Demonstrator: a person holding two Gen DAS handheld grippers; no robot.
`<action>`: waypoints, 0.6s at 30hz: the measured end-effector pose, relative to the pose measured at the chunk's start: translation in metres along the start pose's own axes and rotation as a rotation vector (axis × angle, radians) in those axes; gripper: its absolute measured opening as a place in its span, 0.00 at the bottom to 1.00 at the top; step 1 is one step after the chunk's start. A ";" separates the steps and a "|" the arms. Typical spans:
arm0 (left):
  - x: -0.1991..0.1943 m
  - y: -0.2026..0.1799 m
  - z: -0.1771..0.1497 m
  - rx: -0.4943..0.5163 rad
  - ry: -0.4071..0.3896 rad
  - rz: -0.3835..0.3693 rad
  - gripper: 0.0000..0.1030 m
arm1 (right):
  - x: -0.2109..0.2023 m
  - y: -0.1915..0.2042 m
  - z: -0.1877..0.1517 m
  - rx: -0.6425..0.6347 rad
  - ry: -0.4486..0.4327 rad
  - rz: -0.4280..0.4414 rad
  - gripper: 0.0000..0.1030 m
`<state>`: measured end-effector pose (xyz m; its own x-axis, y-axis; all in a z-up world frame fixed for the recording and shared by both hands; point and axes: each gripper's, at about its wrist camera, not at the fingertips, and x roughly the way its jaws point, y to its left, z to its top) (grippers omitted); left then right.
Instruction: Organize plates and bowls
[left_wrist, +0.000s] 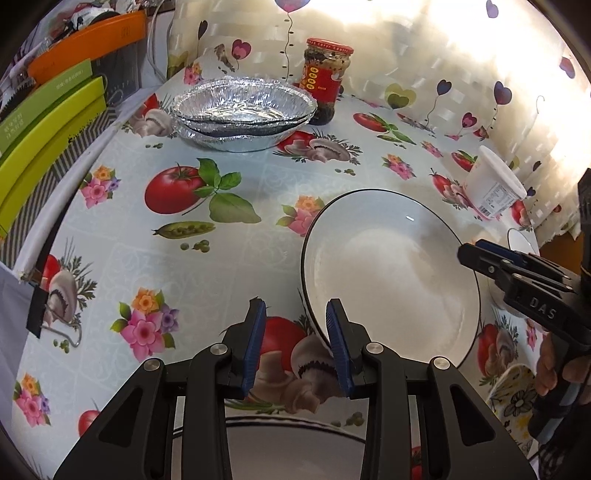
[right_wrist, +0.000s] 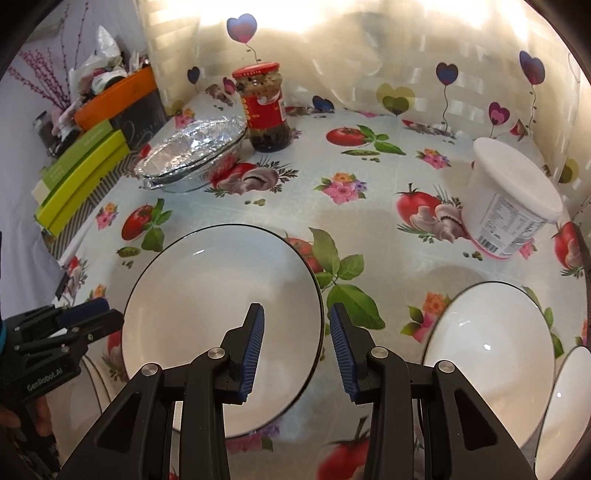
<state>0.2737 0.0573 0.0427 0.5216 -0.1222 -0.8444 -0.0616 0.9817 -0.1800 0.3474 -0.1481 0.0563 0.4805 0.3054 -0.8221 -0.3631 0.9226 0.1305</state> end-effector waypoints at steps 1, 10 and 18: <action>0.002 0.000 0.000 0.000 0.002 0.000 0.34 | 0.003 0.000 0.001 -0.001 0.004 0.000 0.35; 0.016 0.001 0.001 -0.005 0.029 -0.002 0.34 | 0.022 0.003 0.005 -0.029 0.038 -0.015 0.35; 0.022 -0.001 -0.001 -0.005 0.047 -0.021 0.34 | 0.029 0.004 0.006 -0.038 0.048 -0.026 0.35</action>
<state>0.2846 0.0532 0.0234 0.4823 -0.1500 -0.8631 -0.0552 0.9781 -0.2008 0.3650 -0.1338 0.0365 0.4517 0.2692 -0.8506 -0.3813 0.9202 0.0887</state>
